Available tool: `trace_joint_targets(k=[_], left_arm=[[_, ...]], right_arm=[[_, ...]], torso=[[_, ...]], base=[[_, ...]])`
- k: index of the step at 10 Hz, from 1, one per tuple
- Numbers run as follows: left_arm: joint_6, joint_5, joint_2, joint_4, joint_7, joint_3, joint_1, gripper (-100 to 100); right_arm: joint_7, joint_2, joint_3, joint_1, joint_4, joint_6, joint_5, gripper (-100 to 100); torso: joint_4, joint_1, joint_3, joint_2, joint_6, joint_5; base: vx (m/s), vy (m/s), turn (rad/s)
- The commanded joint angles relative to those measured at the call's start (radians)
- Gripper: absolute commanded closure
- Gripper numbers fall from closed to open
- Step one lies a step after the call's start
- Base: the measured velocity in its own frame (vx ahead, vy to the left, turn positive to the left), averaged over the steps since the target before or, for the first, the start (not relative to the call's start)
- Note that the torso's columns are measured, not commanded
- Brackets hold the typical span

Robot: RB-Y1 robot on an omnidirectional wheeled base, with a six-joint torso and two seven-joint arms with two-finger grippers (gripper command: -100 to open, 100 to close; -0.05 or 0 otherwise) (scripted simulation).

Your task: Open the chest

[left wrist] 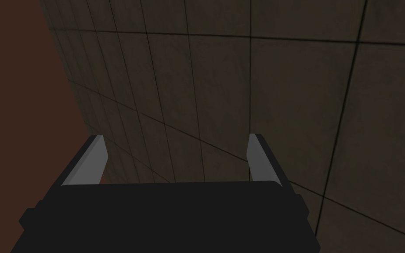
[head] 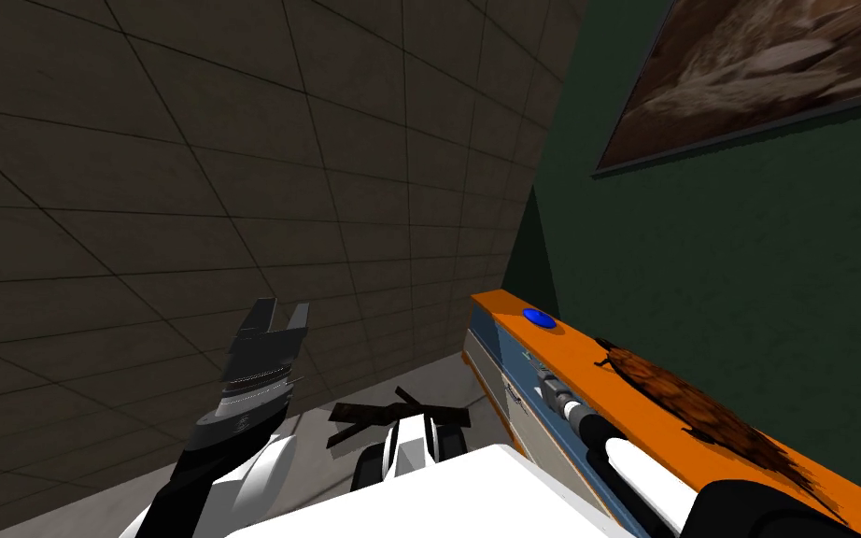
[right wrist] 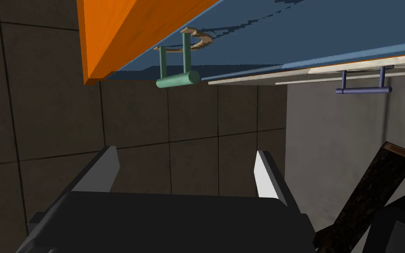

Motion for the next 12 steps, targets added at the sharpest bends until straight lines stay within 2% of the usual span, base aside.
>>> trace_joint_targets(k=[1, 8, 9, 10, 11, 12], left_arm=[[0.000, 0.000, 0.000, 0.000, 0.000, 0.000, 0.000, 0], [0.000, 0.000, 0.000, 0.000, 0.000, 0.000, 0.000, 0], [0.000, 0.000, 0.000, 0.000, 0.000, 0.000, 0.000, 0], [0.000, 0.000, 0.000, 0.000, 0.000, 0.000, 0.000, 0], [0.000, 0.000, 0.000, 0.000, 0.000, 0.000, 0.000, 0], [0.000, 0.000, 0.000, 0.000, 0.000, 0.000, 0.000, 0]], right_arm=[[0.031, 0.027, 0.019, -0.018, 0.001, 0.022, 0.038, -100], [0.105, 0.084, 0.080, -0.064, 0.005, 0.088, 0.117, -100], [0.099, 0.078, 0.073, -0.058, 0.003, 0.080, 0.109, -100], [0.106, 0.103, 0.092, -0.081, 0.033, 0.099, 0.117, -100], [0.114, 0.096, 0.079, -0.067, 0.014, 0.086, 0.104, -100], [0.118, 0.098, 0.080, -0.068, 0.015, 0.087, 0.103, 100]], torso=[[0.000, -0.001, 0.000, 0.000, 0.000, 0.000], [0.000, -0.002, 0.000, 0.000, 0.000, -0.001], [0.000, -0.001, 0.000, -0.001, 0.000, 0.000], [0.000, 0.001, -0.001, -0.001, 0.000, 0.000], [-0.001, -0.001, -0.002, -0.004, -0.001, 0.000], [-0.001, -0.001, -0.001, -0.001, 0.000, 0.000]], base=[[-0.033, -0.120, 0.047], [-0.027, -0.109, 0.051], [-0.008, -0.043, 0.015], [0.059, -0.054, 0.109], [0.027, -0.031, 0.029], [0.005, -0.005, -0.004]])
